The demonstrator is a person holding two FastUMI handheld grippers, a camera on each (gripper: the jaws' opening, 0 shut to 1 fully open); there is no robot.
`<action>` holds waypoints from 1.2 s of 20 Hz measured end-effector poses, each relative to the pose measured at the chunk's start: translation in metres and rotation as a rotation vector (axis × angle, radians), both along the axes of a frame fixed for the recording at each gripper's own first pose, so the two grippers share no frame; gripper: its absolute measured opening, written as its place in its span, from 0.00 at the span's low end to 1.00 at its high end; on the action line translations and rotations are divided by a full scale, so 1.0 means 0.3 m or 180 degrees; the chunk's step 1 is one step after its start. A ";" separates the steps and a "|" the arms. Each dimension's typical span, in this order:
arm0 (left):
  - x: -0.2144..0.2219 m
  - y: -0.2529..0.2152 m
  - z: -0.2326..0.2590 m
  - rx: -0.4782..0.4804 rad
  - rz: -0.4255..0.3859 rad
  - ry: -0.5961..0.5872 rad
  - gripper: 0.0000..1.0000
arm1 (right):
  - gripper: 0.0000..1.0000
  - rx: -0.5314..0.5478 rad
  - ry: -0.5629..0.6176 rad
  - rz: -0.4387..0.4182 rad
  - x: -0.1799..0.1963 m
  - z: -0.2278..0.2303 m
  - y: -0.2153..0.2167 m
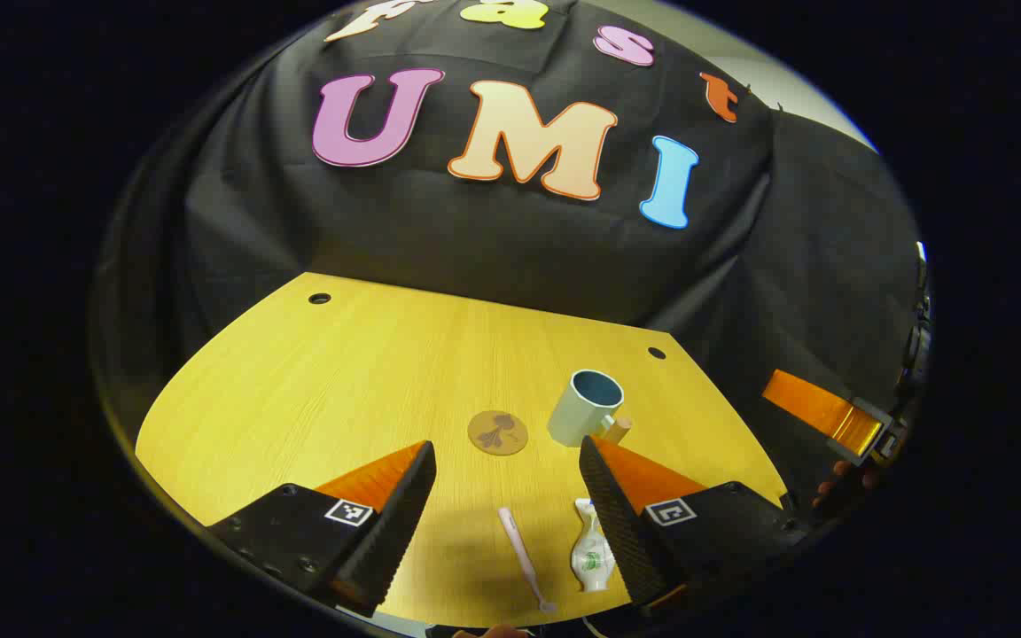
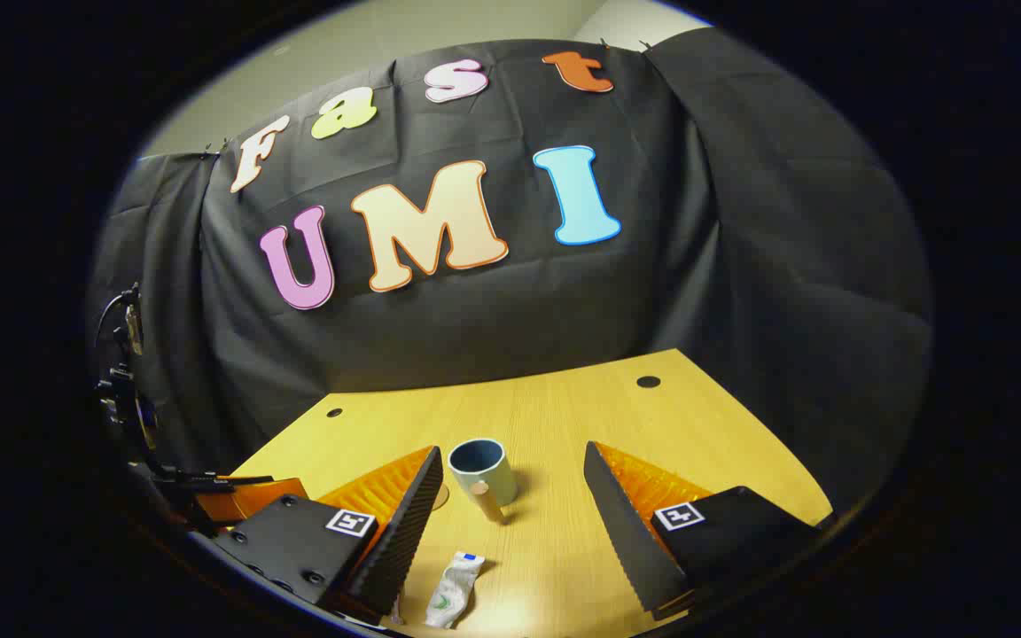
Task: Put the toothbrush and toothpaste on the desktop into the cup, then pick up the cup and place it on the coaster on the desktop.
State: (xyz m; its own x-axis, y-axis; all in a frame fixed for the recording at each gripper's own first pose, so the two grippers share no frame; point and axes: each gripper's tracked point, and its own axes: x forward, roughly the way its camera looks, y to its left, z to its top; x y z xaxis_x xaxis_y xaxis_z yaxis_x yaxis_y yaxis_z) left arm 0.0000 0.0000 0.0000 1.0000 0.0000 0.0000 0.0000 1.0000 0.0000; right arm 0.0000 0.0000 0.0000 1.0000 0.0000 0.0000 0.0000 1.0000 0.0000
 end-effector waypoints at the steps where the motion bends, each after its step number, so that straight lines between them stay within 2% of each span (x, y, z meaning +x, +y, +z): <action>1: -0.005 0.006 0.002 0.0002 0.0023 0.0001 0.95 | 0.98 -0.0023 0.0029 0.0013 0.003 -0.006 0.002; 4: -0.010 0.029 -0.007 0.0042 0.0081 0.0022 0.95 | 0.98 -0.0102 0.0063 0.0000 0.007 -0.012 -0.008; 15: -0.020 0.055 -0.087 -0.0001 0.0218 0.0244 0.95 | 0.98 0.0040 0.0329 -0.0020 0.020 -0.109 -0.034; 16: -0.017 0.057 -0.094 -0.0003 0.0233 0.0251 0.95 | 0.94 0.0047 0.0354 -0.0011 0.024 -0.114 -0.035; 17: -0.018 0.056 -0.094 -0.0010 0.0242 0.0257 0.95 | 0.98 0.0049 0.0379 0.0000 0.027 -0.122 -0.033; 24: -0.010 0.050 -0.112 -0.0032 0.0347 0.0336 0.95 | 0.98 0.0032 0.0581 0.0103 0.039 -0.176 -0.036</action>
